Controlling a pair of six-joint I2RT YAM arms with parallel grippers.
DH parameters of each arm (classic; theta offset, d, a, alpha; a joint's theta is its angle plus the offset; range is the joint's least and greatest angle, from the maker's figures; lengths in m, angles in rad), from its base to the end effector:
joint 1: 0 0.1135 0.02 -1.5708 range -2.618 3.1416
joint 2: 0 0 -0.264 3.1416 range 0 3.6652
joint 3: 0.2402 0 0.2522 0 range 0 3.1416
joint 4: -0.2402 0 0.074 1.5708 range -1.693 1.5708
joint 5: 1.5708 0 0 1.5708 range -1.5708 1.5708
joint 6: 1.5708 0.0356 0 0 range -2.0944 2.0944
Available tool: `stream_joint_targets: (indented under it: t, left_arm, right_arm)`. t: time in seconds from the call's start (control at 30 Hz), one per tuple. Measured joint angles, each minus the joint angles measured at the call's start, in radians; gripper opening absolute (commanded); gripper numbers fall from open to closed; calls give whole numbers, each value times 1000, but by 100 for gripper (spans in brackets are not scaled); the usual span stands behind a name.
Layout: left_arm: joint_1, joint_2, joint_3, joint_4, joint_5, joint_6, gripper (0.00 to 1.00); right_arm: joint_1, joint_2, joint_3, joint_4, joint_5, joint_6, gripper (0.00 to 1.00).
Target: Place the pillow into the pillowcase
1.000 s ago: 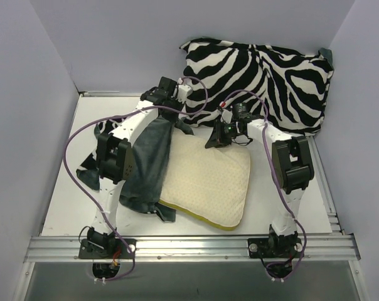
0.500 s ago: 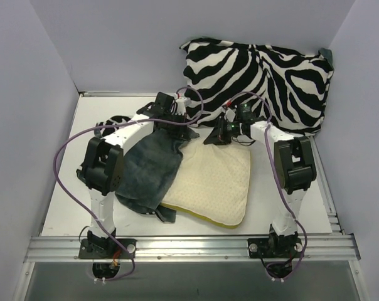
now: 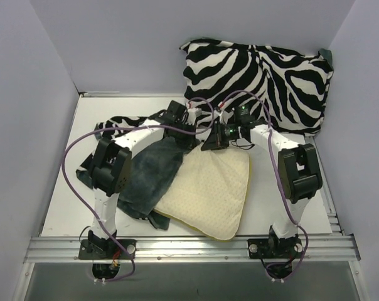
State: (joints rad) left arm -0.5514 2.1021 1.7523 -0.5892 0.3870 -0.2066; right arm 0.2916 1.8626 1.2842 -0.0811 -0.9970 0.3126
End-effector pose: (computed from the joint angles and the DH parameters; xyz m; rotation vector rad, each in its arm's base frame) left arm 0.3913 -0.2564 0.2272 0.6068 2.5191 -0.7835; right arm 0.3818 0.1458 0.2255 -0.5527 2.1631 1.4356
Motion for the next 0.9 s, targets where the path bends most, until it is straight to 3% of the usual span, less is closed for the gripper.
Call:
stream_joint_targets:
  t: [0.13,0.27,0.3,0.33,0.37,0.4,0.5,0.73,0.83,0.9]
  left_arm:
    - [33,-44,-151,140,134,-95,2]
    - [71,-63,-113,121,152,-23,44]
    - [71,-70,-103,110,150,1,58]
    - [67,-80,-94,93,139,31,63]
    - [61,-95,-88,74,116,56,65]
    - [58,-113,-86,51,88,86,67]
    - [53,-185,-84,-38,-26,195,67]
    - [111,-335,-121,-230,-223,468,73]
    - [129,-344,-170,-284,-263,552,70]
    - [128,-317,-187,-309,-276,577,61]
  right_arm:
    - [-2,-2,-14,-31,-3,-14,0]
    - [-24,-13,-35,-34,8,-39,0]
    - [-30,-16,-38,-40,16,-53,6]
    - [-34,-20,-41,-49,26,-67,16]
    - [-37,-26,-43,-66,39,-84,27]
    - [-40,-34,-46,-78,54,-97,47]
    - [-49,-77,-58,-125,97,-134,68]
    - [-49,-280,-126,-265,247,-153,77]
    - [-51,-364,-206,-311,294,-159,77]
    - [-51,-391,-275,-348,320,-161,77]
